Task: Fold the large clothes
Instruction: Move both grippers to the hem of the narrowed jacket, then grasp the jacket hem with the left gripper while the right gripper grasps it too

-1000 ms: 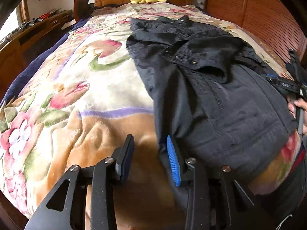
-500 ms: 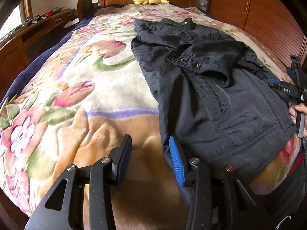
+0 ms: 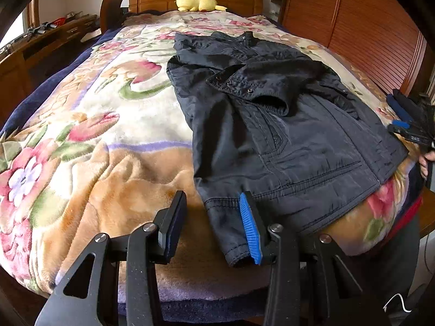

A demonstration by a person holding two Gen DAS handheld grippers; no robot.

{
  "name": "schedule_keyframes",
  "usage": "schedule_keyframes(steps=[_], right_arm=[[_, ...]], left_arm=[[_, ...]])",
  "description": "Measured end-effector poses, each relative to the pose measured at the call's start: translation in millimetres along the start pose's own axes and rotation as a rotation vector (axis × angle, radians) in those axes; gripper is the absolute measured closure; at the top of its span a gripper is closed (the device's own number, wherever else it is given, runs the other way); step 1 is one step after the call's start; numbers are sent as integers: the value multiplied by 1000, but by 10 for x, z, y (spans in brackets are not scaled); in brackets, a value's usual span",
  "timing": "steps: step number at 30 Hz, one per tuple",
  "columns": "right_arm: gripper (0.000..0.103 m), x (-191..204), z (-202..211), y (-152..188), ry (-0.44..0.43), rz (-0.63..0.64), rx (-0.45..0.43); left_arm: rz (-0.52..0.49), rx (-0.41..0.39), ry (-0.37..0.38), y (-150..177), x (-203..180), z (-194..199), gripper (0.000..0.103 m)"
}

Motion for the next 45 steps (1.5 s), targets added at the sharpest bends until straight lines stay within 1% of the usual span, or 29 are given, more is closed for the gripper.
schedule_keyframes(steps=[5,11,14,17,21,28,30,32,33,34,35,37,38,39,40,42,45], right_arm=[[39,-5,102,169,6,-12,25],[39,68,8,267,-15,-13,42],[39,106,-9,295,1,-7,30],[39,109,4,315,-7,-15,25],[39,48,-47,348,-38,-41,25],[39,39,-102,352,-45,-50,13],[39,43,-105,353,-42,-48,13],[39,55,-117,365,-51,-52,35],[42,63,-122,366,-62,-54,48],[49,72,-120,352,-74,-52,52],[54,93,-113,346,-91,-47,54],[66,134,-97,334,-106,-29,57],[71,157,-80,324,-113,-16,56],[80,189,-54,307,-120,-3,51],[83,213,-17,289,-111,12,43],[85,241,79,241,-88,30,17],[87,243,276,150,-81,20,-18]], left_arm=[[-4,2,-7,-4,-3,-28,60],[4,0,-4,6,-7,-41,60],[2,0,-5,9,-1,-37,60],[5,1,-6,17,-4,-30,60],[6,3,27,56,-22,5,60],[4,-11,20,142,-24,93,60],[5,-21,33,153,-40,102,60],[10,-28,56,157,-49,108,61],[4,-29,72,160,-65,110,65],[-1,-29,82,159,-76,109,75],[2,-32,84,154,-67,108,83],[13,-34,98,133,-70,128,91],[18,-43,109,112,-73,159,93],[13,-59,110,76,-91,212,93],[3,-79,103,42,-108,271,94],[-18,-138,98,-60,-156,455,95],[-41,-218,103,-189,-237,765,96]])
Point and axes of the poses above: each gripper's, at about its wrist camera, not at the fingertips, and z roughly against the way its jaws point, x to its left, y to its underside, the point moved 6 cm from there along -z, roughly the way its jaws point, and after that the axes turned 1 degree about z, right-handed, at the moved point
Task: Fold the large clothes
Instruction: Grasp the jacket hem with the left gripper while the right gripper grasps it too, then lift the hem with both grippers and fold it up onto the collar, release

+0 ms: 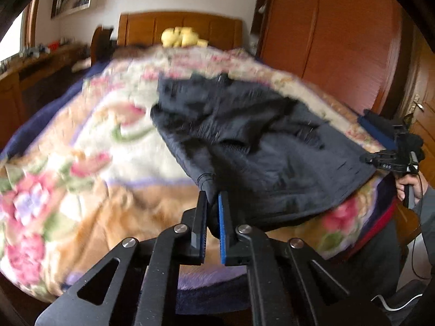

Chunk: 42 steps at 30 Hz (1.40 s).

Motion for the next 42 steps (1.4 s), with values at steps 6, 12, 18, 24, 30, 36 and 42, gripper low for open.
schedule_keyframes(steps=[6,12,18,24,30,36,42], right_arm=[[89,116,579,-178,-48,-18,-103],[89,198,1234,-242,-79,-17,-208],[90,154,1765,-216,-60,-19,-294],[93,124,2282,-90,-77,-17,-374],[95,172,2339,-32,-44,54,-372],[95,157,2177,-354,-61,62,-396],[95,9,1386,-910,-34,93,-359]], left_arm=[[-43,-95,-14,-287,-82,447,97],[-32,-181,-31,-494,21,921,97],[-63,-258,-40,-678,-36,1290,97],[-96,-352,-57,-830,-112,1680,97],[-104,-345,-40,-837,-144,1585,97],[-132,-346,-57,-1087,-103,1348,97],[-99,-311,-105,-1491,289,708,97]])
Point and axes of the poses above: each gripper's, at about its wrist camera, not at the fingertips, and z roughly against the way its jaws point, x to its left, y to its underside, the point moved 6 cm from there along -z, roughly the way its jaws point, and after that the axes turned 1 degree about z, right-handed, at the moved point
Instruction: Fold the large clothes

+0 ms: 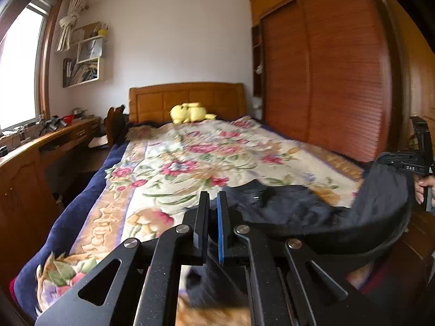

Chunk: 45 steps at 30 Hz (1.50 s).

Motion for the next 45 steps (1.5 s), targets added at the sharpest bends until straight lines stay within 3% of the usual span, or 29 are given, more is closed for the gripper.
schedule_keyframes(steps=[8,12,16,22,25,26,27,28,29,31,33,38,45], right_arm=[[95,-238,-1473,-174,67,-18,40],[95,-323,-2213,-110,87,-25,106],[95,-430,-2855,-328,126,1,154],[95,-700,-3291,-855,233,-54,154],[91,-720,-3533,-876,253,-123,217],[89,-686,-3584,-843,245,-133,240],[80,-645,-3595,-803,240,-131,254],[67,-600,-3607,-770,246,-121,266],[60,-562,-3601,-721,256,-107,276],[41,-505,-3548,-599,262,-75,293],[30,-503,-3478,-520,287,-44,315],[24,-484,-2995,-406,259,-47,302],[19,-324,-2481,79,112,-50,306]], left_arm=[[16,89,-101,-27,436,-1253,97],[-9,144,-105,-21,476,-1799,97],[-54,177,-133,-113,489,-2272,97],[-62,200,-188,-470,563,-2814,97],[-57,280,-127,-401,442,-2945,96],[-74,305,-107,-351,393,-2967,91],[-100,312,-106,-298,343,-2953,91],[-116,317,-108,-251,312,-2927,83],[-127,327,-105,-164,292,-2867,72],[-119,355,-85,-66,281,-2831,70],[-106,386,-73,74,291,-2750,69],[-71,430,-54,433,349,-2435,67],[-27,477,-6,998,320,-1901,66]])
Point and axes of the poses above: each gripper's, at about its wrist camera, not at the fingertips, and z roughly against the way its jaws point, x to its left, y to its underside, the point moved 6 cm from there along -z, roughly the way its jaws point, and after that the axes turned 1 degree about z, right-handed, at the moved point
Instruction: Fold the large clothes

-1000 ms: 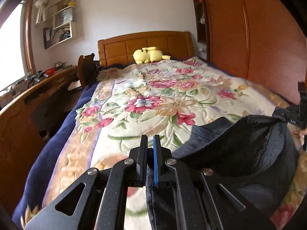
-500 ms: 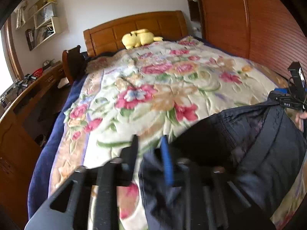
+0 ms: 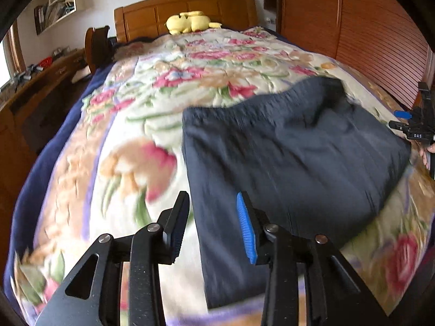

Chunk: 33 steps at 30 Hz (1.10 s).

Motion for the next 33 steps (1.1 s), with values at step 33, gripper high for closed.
schedule_keyframes(steps=[33], right_arm=[[13,-68,-275,761,-171,-166,45]], left_arm=[[109,114,-4,928,86,-313,52]])
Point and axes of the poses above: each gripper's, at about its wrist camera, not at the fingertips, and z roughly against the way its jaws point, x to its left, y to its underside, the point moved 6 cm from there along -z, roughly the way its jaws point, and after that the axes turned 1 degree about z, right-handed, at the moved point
